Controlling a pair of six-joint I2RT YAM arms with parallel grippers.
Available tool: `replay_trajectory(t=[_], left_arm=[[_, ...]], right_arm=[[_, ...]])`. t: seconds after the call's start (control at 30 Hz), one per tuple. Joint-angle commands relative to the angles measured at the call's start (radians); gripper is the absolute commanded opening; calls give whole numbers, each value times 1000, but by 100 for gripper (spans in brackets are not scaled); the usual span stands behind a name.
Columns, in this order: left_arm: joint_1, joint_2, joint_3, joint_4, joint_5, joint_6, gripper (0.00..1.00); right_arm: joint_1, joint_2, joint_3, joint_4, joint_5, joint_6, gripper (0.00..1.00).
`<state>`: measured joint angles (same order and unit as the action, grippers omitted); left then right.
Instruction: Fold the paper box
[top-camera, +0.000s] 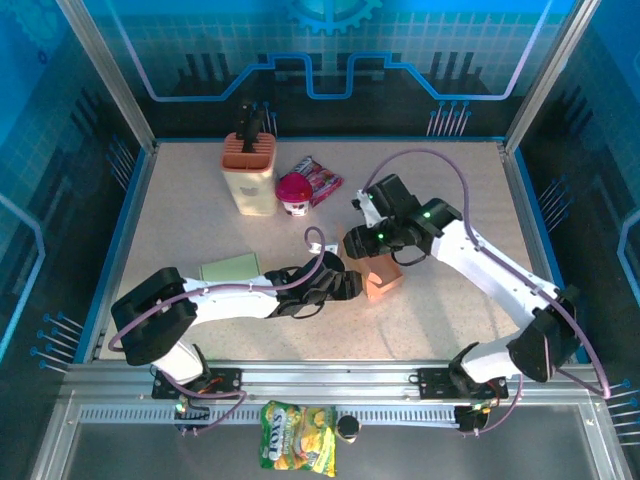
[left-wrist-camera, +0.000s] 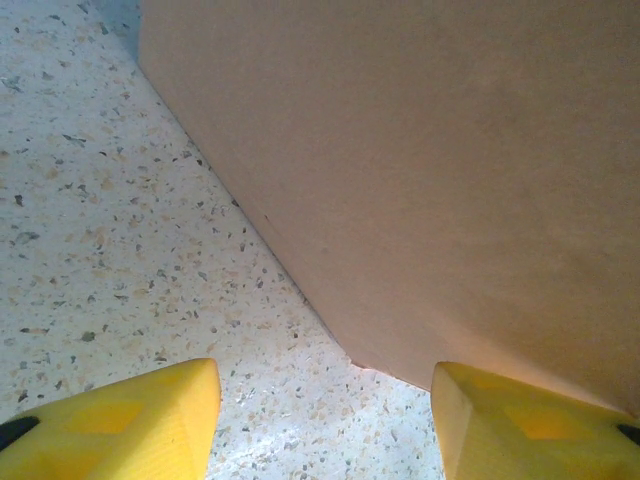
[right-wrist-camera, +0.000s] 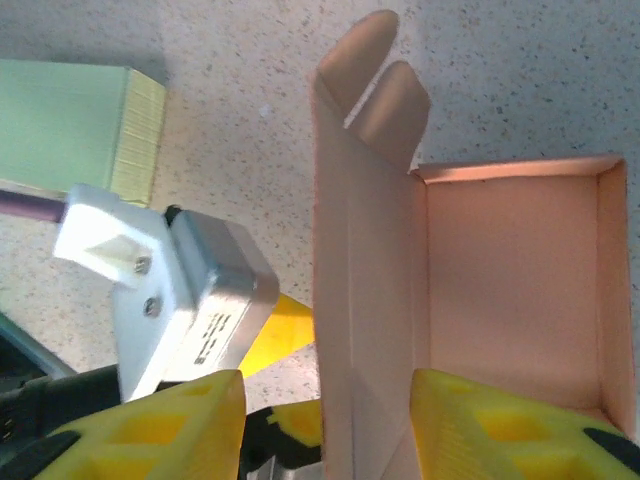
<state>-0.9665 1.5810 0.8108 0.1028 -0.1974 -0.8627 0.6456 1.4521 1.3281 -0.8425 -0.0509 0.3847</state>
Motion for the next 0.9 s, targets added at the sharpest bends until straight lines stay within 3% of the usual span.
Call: replay_trajectory(t=[0.0,0.17,0.47,0.63,0.87], left_arm=[[5,-29,28,-28,-20,19,58],[8,-32,25,-31,-20,20,59],[9,-62,18,-53,-37,27,60],[9,-126,-7,-90,-57,28,62],[8,-276,-96,-155,-81,25,64]], right_arm=[[24,40,41,-45,50,-20,43],[34,77,59,-35,67,-9,33],[46,87,49,19,103,110,1],[45,39,2,83,155,259,0],[22,-70,-124,206,237,646,0]])
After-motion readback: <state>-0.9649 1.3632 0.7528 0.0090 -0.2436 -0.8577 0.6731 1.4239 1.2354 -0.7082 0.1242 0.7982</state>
